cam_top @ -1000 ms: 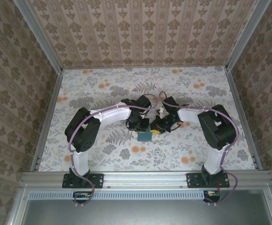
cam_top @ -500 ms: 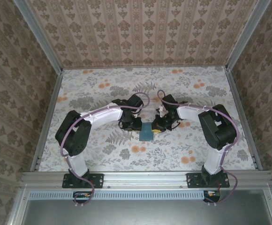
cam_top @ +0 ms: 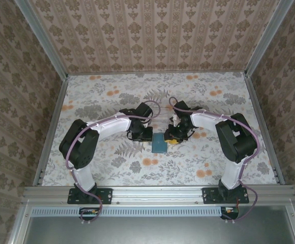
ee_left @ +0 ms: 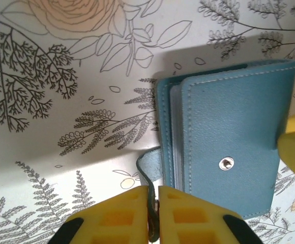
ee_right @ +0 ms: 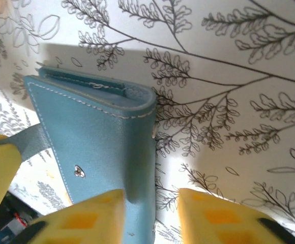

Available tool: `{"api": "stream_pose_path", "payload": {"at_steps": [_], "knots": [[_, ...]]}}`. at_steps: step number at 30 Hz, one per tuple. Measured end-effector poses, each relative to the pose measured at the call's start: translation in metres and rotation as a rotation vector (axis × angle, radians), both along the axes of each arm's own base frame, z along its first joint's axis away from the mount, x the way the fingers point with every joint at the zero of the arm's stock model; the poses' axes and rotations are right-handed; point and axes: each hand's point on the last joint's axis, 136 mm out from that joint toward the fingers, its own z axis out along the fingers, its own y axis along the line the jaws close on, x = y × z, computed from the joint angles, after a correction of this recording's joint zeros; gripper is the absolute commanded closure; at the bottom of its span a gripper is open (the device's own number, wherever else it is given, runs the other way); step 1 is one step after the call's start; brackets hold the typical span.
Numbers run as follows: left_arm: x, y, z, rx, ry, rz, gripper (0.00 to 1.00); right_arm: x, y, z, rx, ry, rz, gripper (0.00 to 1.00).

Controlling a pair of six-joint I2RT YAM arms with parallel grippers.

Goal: Take the credit cards out of the card holder

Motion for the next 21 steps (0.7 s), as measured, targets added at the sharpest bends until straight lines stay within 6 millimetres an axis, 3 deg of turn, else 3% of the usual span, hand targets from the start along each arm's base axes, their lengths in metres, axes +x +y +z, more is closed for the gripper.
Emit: {"api": "stream_pose_path", "payload": {"at_steps": [5, 9, 14, 21], "knots": [[-0.008, 0.008, -0.014, -0.037, 0.030, 0.020, 0.93, 0.000, 0.004, 0.010, -0.092, -0.050, 0.040, 0.25], [-0.016, 0.012, -0.021, -0.089, 0.051, 0.046, 0.94, 0.004, 0.012, 0.023, -0.163, -0.113, 0.090, 0.13], [-0.018, 0.013, -0.023, -0.181, 0.057, 0.094, 0.94, 0.007, 0.024, 0.038, -0.257, -0.192, 0.142, 0.06], [-0.018, 0.013, -0.023, -0.253, 0.059, 0.130, 0.94, 0.010, 0.022, 0.023, -0.410, -0.195, 0.156, 0.07]]}}
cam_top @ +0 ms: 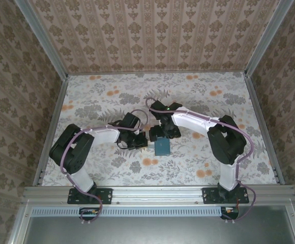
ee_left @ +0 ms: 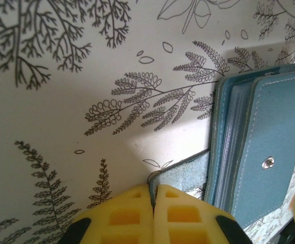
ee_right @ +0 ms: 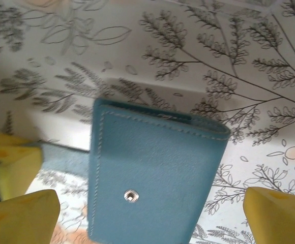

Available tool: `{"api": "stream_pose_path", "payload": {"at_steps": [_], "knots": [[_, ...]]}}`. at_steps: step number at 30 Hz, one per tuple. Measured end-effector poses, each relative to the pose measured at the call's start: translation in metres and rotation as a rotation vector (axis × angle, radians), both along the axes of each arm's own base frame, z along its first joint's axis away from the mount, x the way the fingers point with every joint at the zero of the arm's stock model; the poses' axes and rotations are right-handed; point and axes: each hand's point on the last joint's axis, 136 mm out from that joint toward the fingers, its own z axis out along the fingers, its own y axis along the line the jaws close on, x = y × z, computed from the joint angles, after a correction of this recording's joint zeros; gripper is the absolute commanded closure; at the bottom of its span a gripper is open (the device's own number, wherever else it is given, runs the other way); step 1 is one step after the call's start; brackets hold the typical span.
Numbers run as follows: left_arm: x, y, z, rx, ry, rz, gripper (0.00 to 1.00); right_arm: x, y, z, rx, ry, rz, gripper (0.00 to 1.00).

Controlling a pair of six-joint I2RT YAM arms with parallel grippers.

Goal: Take the credit cards out of the card holder

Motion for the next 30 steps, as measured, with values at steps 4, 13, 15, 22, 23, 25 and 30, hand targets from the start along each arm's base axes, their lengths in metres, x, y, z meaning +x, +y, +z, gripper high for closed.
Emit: {"api": "stream_pose_path", "payload": {"at_steps": [4, 13, 15, 22, 23, 25, 30], "knots": [[-0.001, -0.001, 0.000, -0.031, 0.003, 0.017, 0.94, 0.006, -0.001, -0.009, -0.044, -0.001, -0.061, 0.07], [0.000, -0.004, 0.000, -0.082, 0.001, 0.039, 0.95, 0.012, -0.007, -0.018, -0.102, -0.027, -0.190, 0.10], [0.000, -0.005, 0.000, -0.088, 0.000, 0.040, 0.95, 0.014, -0.008, -0.019, -0.111, -0.035, -0.208, 0.10], [-0.001, -0.009, 0.000, -0.095, -0.006, 0.035, 0.95, 0.020, -0.010, -0.019, -0.123, -0.059, -0.238, 0.12], [-0.001, -0.009, 0.000, -0.096, -0.007, 0.034, 0.95, 0.021, -0.010, -0.019, -0.125, -0.063, -0.239, 0.13], [-0.001, -0.010, 0.000, -0.096, -0.007, 0.034, 0.95, 0.022, -0.010, -0.018, -0.126, -0.069, -0.241, 0.15], [-0.001, -0.010, 0.000, -0.096, -0.007, 0.035, 0.95, 0.025, -0.012, -0.016, -0.137, -0.084, -0.243, 0.18]]}}
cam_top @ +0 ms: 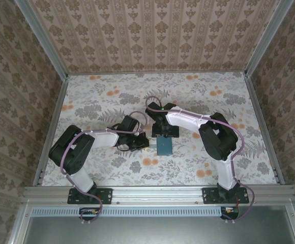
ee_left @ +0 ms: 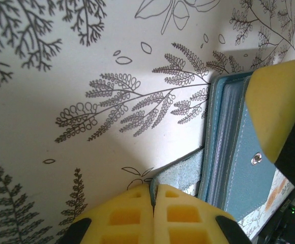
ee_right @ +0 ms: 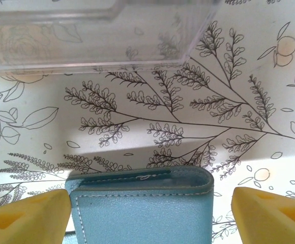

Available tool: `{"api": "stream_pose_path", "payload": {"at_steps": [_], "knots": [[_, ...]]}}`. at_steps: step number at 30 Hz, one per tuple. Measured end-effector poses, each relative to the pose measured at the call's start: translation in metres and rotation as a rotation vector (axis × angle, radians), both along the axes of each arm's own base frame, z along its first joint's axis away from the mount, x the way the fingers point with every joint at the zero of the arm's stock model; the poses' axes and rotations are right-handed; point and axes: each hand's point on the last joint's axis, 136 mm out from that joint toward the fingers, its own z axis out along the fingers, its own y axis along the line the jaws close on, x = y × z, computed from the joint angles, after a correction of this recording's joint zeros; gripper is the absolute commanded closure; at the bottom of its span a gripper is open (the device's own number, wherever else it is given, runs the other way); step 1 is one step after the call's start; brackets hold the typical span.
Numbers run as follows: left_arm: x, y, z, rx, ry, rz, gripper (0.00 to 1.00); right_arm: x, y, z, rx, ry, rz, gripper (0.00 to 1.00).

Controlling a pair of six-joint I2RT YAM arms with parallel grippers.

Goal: Take the credit cards out of the card holder

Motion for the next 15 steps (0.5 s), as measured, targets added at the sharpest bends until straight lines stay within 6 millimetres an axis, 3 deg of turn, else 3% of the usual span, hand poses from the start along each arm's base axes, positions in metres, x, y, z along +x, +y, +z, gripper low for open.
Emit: {"api": "stream_pose_path", "payload": {"at_steps": [5, 15], "knots": [[0.0000, 0.0000, 0.0000, 0.000, 0.004, 0.005, 0.95, 0.0015, -0.0021, 0.0007, -0.012, -0.009, 0.002, 0.21], [0.0000, 0.0000, -0.0002, 0.000, 0.005, 0.005, 0.95, 0.0033, 0.0047, 0.0019, 0.022, -0.014, 0.004, 0.13]]}}
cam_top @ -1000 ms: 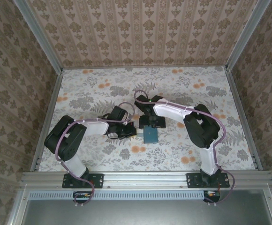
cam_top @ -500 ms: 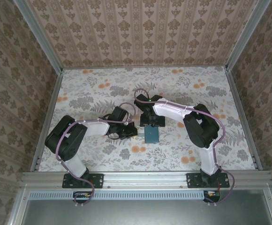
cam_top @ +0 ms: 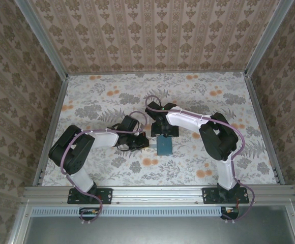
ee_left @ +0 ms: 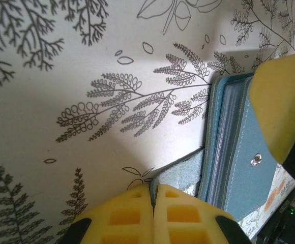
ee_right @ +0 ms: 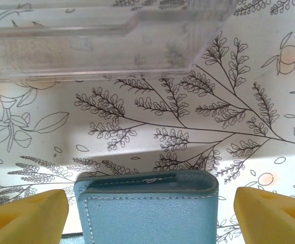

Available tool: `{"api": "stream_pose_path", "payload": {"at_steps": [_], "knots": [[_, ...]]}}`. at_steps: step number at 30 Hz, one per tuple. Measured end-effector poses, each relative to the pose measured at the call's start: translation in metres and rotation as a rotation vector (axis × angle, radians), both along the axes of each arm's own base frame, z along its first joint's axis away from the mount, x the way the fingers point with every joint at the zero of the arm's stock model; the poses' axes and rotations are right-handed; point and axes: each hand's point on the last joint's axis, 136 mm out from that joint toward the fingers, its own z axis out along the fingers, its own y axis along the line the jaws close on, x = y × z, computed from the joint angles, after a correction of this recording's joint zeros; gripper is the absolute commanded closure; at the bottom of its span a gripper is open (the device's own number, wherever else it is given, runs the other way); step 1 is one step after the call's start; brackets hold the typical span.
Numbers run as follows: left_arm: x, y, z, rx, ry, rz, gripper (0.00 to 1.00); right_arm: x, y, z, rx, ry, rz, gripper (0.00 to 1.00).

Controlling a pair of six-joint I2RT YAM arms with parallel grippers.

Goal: Take the credit cards out of the card holder

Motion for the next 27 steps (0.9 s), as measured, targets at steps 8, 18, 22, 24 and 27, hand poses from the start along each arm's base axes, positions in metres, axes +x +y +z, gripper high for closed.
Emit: {"api": "stream_pose_path", "payload": {"at_steps": [8, 18, 22, 24, 27], "knots": [[-0.0002, 0.0000, 0.0000, 0.001, 0.001, 0.000, 0.95, 0.0029, -0.0021, -0.0021, 0.003, 0.002, -0.009, 0.16], [0.0001, -0.0005, 0.0003, 0.004, 0.004, -0.001, 0.95, 0.0032, -0.0058, -0.0059, -0.001, 0.007, -0.017, 0.17], [0.0001, -0.0005, 0.0002, 0.004, 0.004, -0.001, 0.95, 0.0036, -0.0051, -0.0074, 0.003, 0.005, -0.016, 0.16], [0.0002, -0.0005, 0.0002, 0.004, 0.004, -0.001, 0.95, 0.0036, -0.0041, -0.0081, 0.007, 0.007, -0.016, 0.16], [0.0001, -0.0004, 0.0002, 0.005, 0.005, -0.001, 0.96, 0.0035, -0.0036, -0.0102, 0.007, 0.010, -0.014, 0.16]]}}
